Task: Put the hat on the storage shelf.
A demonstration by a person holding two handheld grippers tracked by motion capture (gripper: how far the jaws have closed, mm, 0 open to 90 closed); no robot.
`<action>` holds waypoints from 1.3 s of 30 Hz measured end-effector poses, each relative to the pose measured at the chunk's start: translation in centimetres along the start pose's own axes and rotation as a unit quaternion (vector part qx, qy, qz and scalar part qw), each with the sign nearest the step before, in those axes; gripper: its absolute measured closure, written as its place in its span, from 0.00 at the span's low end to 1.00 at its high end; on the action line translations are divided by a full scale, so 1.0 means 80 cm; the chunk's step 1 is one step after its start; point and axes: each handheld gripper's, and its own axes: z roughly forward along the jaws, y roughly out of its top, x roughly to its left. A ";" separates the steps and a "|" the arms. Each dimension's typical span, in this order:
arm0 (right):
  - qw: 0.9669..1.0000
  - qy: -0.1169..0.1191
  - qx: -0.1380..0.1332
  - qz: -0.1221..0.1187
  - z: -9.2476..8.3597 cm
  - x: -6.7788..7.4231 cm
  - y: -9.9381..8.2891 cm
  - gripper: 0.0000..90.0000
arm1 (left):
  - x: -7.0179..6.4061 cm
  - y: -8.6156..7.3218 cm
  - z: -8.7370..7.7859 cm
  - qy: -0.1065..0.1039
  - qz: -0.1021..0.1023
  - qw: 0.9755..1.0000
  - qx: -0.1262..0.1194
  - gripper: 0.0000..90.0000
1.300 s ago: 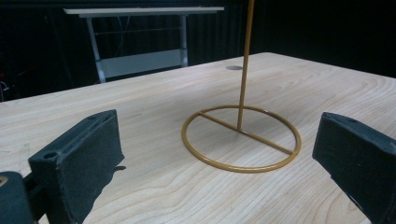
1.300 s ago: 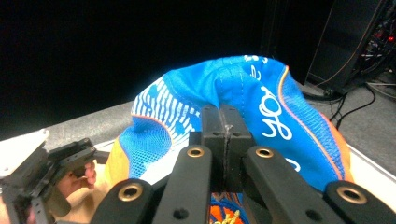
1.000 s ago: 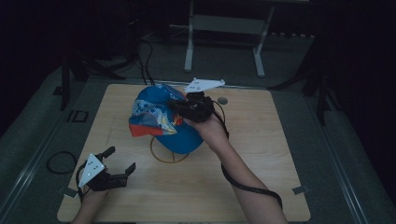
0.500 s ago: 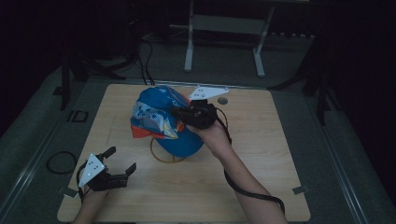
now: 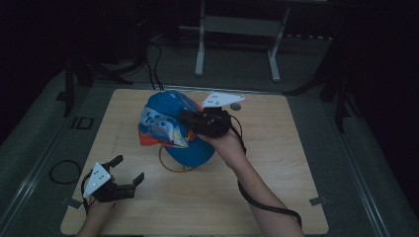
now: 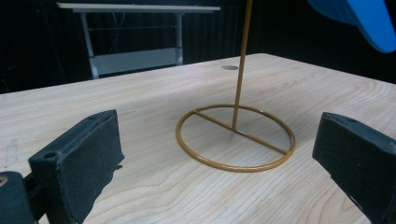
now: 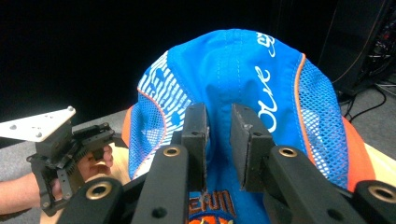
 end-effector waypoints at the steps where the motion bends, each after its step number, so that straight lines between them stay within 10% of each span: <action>1: 1.000 -0.004 0.000 -0.002 -0.001 0.000 0.000 0.83 | 0.000 0.000 0.000 -0.001 0.000 1.000 0.000 0.02; 27: 1.000 -0.012 0.010 -0.014 -0.018 0.005 -0.015 0.70 | 0.000 -0.002 0.001 -0.004 -0.002 1.000 0.000 0.02; 39: 1.000 0.003 0.003 -0.022 -0.037 0.006 -0.037 0.32 | -0.001 -0.003 0.002 -0.003 0.000 1.000 0.001 0.02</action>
